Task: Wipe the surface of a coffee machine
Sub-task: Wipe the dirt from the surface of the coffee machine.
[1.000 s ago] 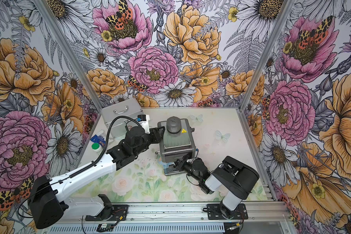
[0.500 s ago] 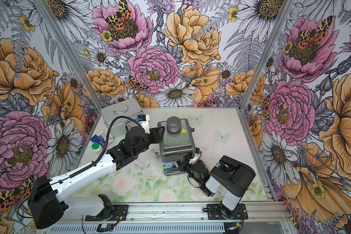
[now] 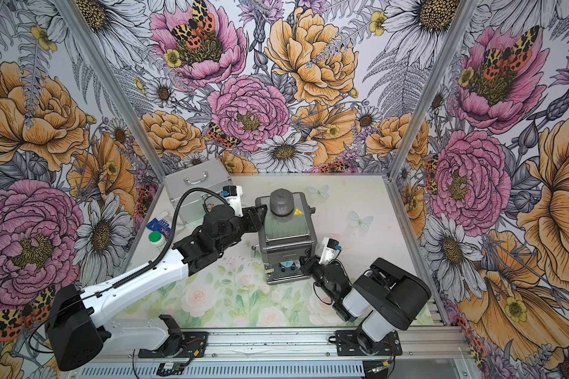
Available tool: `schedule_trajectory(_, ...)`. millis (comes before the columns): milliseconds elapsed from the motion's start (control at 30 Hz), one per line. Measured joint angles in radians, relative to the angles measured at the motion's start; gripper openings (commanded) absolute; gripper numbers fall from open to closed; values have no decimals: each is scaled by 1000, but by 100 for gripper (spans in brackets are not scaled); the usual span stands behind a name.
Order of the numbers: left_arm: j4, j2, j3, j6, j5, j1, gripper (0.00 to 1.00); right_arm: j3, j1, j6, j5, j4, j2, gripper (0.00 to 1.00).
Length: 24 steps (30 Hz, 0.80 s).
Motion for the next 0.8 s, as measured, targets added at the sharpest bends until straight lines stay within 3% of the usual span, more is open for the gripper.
schedule_trajectory(433, 15, 7, -2, -1, 0, 5, 53, 157, 133, 19, 7, -20, 110, 0)
schedule_trajectory(800, 19, 8, -2, -4, 0, 6, 52, 183, 168, 16, 31, -11, 164, 0)
